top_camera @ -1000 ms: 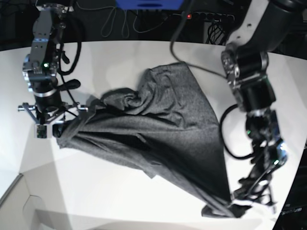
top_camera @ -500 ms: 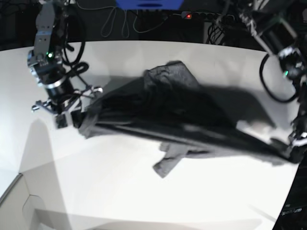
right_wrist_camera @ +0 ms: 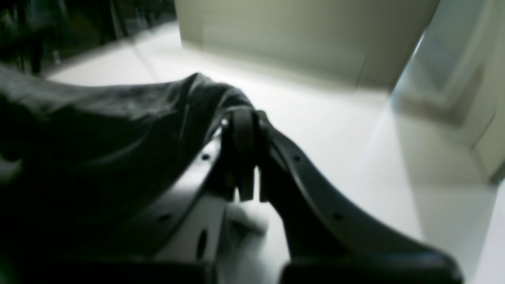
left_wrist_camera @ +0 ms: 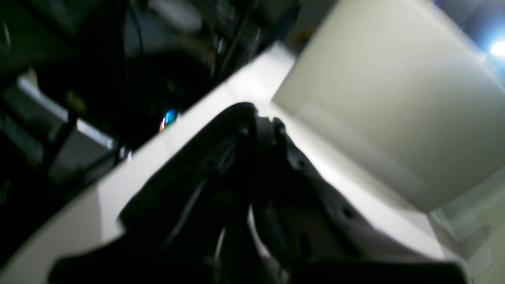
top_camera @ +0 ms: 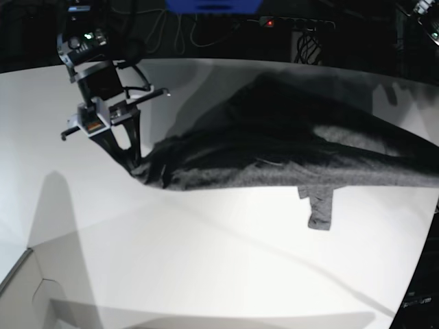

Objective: Layout the t-shirt on the table in an organized manner, then fold the t-shirt properly
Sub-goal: 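Grasp another shirt edge with the left gripper and lift it, then stretch the shirt between both grippers and lay it on the table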

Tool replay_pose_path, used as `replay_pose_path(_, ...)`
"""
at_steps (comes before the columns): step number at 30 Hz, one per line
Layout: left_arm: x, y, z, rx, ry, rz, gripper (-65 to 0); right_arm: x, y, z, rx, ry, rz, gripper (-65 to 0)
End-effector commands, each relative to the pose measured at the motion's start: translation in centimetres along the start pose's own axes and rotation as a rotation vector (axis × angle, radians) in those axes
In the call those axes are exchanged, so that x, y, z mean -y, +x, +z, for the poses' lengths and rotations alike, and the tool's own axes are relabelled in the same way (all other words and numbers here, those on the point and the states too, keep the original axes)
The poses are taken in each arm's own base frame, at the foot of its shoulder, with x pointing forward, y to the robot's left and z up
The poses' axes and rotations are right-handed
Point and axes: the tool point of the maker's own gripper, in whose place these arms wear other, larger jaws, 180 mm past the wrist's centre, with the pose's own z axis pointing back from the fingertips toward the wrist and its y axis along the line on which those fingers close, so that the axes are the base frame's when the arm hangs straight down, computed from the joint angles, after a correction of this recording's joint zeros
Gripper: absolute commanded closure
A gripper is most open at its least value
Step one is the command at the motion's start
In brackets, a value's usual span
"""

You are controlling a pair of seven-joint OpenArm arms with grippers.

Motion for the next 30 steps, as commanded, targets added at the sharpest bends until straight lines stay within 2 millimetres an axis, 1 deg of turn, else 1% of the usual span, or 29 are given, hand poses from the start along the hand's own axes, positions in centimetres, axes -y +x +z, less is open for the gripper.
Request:
replay_pose_path(1, 1.1, 2.3, 0.0, 0.064, -0.04, -0.021, -0.3, 0.4, 2.6, -0.2, 0.116, -0.02, -0.005, 0.0)
replay_pose_path(4, 1.7, 3.7, -0.1, 0.086, -0.059, -0.061, -0.3, 2.1, 5.3, -0.9, 0.247, -0.091, 0.015, 0.0)
replay_pose_path(6, 1.7, 4.2, -0.4, 0.089, -0.063, -0.073, -0.3, 3.3, 6.5, -1.5, 0.296, -0.143, 0.029, 0.0)
replay_pose_path(8, 2.5, 5.1, -0.9, 0.106, -0.088, -0.092, -0.3, 4.4, 7.8, -2.1, 0.342, -0.187, 0.049, 0.0)
replay_pose_path(10, 3.0, 5.9, -1.5, 0.119, -0.107, -0.106, -0.3, 4.8, 8.8, -2.8, 0.374, -0.197, 0.064, 0.0)
replay_pose_path(12, 3.1, 6.6, -1.9, 0.136, -0.112, -0.111, -0.3, 5.1, 9.2, -3.7, 0.373, -0.199, 0.069, 0.0)
replay_pose_path(13, 3.0, 6.3, -2.4, 0.129, -0.115, -0.097, -0.3, 5.3, 9.2, -4.1, 0.36, -0.2, 0.07, 0.0)
replay_pose_path(17, 2.2, 4.3, -4.0, 0.088, -0.112, -0.027, -0.3, 5.7, 8.8, -5.4, 0.312, -0.204, 0.067, 0.0)
replay_pose_path(21, 2.8, 2.4, -5.9, 0.07, -0.138, 0.052, -0.5, 5.8, 8.0, -5.9, 0.262, -0.203, 0.059, 0.0)
replay_pose_path(22, 3.0, 1.8, -6.7, 0.064, -0.147, 0.08, -0.5, 5.8, 7.3, -6.0, 0.236, -0.203, 0.053, 0.0)
replay_pose_path(25, 3.5, -0.7, -9.9, 0.004, -0.141, 0.096, -0.8, 6.5, 6.8, -7.1, 0.207, -0.211, 0.05, 0.0)
replay_pose_path(26, 3.6, -1.6, -11.2, -0.02, -0.134, 0.092, -0.8, 6.7, 6.4, -7.7, 0.187, -0.212, 0.045, 0.0)
replay_pose_path(28, 4.1, -4.0, -13.8, -0.081, -0.126, 0.107, -0.8, 7.4, 5.5, -9.1, 0.145, -0.212, 0.038, 0.0)
replay_pose_path(30, 5.1, -6.5, -16.0, -0.133, -0.133, 0.156, -0.8, 7.9, 4.7, -10.5, 0.108, -0.213, 0.027, 0.0)
